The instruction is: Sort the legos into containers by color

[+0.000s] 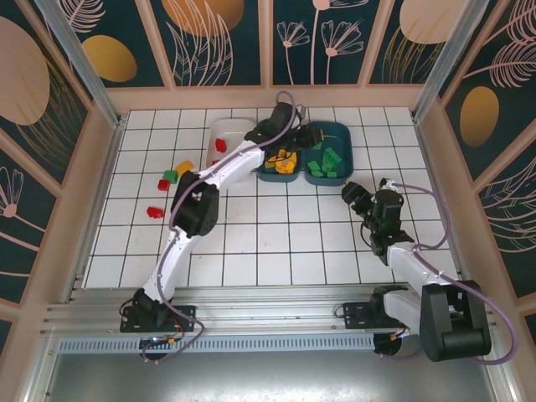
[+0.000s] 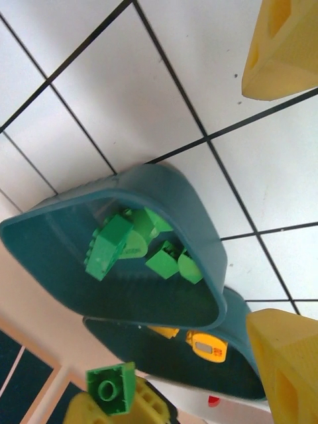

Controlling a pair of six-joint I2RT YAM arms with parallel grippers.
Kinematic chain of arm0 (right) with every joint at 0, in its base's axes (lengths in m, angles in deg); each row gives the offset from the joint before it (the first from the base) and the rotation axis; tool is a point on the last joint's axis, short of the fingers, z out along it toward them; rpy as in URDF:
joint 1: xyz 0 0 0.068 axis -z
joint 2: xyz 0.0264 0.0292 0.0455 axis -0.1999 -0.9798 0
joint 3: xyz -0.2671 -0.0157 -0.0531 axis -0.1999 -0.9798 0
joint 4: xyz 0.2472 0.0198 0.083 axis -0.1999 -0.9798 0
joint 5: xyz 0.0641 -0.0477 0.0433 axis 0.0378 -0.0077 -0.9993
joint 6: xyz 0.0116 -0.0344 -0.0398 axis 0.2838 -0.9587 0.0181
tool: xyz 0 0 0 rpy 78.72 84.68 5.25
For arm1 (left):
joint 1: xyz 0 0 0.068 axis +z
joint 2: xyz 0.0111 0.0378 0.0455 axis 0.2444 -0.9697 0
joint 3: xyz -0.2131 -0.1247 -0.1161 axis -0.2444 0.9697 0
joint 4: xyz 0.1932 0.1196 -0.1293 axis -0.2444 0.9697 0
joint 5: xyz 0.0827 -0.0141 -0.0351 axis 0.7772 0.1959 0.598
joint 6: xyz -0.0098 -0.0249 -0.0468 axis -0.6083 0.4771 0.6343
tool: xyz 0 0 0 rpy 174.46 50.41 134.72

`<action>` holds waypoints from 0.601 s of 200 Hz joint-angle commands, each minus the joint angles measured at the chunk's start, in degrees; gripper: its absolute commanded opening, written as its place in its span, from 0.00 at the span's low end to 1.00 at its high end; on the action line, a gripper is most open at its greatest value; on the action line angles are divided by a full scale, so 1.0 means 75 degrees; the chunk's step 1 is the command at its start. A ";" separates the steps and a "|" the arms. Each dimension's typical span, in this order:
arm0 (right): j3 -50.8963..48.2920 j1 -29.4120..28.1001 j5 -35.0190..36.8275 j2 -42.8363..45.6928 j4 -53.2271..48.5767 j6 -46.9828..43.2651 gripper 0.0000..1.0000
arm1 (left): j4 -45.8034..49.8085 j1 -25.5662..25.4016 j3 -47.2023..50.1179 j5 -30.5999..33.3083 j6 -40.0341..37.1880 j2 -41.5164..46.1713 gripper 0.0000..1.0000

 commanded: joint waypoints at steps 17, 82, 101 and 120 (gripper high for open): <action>-0.0023 0.0032 0.0114 0.0153 -0.0003 -0.0009 0.83 | 0.0263 -0.0042 -0.0770 -0.0583 -0.0003 -0.0690 0.41; 0.0406 -0.0255 -0.0017 0.0163 -0.0239 -0.0117 0.84 | 0.0452 -0.0063 -0.1122 -0.0986 -0.0551 -0.0647 0.67; 0.0678 -0.0720 0.0360 0.0183 -0.0500 -0.0293 0.84 | 0.0446 -0.0051 -0.1059 -0.0981 -0.0907 -0.0246 0.71; 0.1035 -0.1495 0.1077 0.0201 -0.0853 -0.0547 0.84 | 0.0569 -0.0022 -0.0314 -0.0034 -0.1585 0.0894 0.71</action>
